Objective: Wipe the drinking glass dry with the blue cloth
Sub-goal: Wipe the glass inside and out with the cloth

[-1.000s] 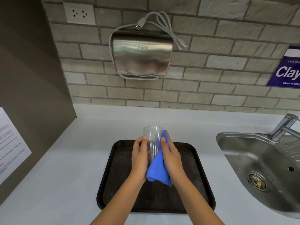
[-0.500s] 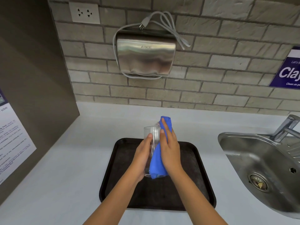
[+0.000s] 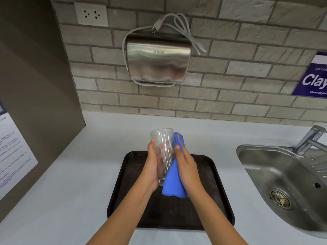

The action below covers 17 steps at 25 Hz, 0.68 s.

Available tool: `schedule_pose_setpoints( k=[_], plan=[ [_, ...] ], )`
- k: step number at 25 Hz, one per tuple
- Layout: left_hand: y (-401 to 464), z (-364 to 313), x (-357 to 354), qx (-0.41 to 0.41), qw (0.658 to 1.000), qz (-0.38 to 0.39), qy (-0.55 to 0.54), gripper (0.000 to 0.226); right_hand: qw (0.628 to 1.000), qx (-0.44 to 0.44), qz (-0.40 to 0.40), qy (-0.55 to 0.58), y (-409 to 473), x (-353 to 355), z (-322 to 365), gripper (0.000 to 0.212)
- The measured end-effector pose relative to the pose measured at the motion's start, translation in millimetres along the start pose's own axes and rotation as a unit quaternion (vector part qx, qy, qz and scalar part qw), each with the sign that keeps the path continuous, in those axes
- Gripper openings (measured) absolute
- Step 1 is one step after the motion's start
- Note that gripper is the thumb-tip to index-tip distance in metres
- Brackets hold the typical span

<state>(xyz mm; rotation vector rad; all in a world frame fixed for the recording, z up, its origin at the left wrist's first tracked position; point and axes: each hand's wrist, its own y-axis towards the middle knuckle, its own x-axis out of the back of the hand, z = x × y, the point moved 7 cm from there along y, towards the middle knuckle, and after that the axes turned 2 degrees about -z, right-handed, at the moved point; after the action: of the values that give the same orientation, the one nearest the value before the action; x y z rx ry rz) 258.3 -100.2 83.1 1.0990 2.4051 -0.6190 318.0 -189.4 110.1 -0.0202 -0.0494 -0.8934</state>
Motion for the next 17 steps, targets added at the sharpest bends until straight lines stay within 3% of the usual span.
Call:
schedule_pose_setpoints(
  k=[5,8,10,11,15,17],
  plan=[
    [8,-11,0,-0.006,0.998,-0.064,-0.007,0.064,0.981,-0.08,0.03,0.176,-13,2,-24,0.029],
    [5,-17,-1,-0.08,0.972,-0.141,0.172,0.051,0.982,-0.079,-0.034,0.165,-6,10,-25,0.029],
    [-4,-17,-7,-0.157,0.922,-0.14,0.323,0.046,0.989,-0.051,-0.076,0.121,-6,14,-25,0.033],
    [-4,-12,-8,-0.165,0.916,-0.12,0.345,0.047,0.992,-0.02,-0.095,0.079,-8,15,-23,0.036],
    [4,2,-1,-0.053,0.975,-0.049,0.211,0.044,0.968,0.165,-0.101,-0.158,-26,-10,-2,0.045],
    [1,12,-5,-0.06,0.964,-0.038,0.255,0.037,0.946,0.223,-0.101,-0.214,-25,-17,5,0.046]
  ],
)
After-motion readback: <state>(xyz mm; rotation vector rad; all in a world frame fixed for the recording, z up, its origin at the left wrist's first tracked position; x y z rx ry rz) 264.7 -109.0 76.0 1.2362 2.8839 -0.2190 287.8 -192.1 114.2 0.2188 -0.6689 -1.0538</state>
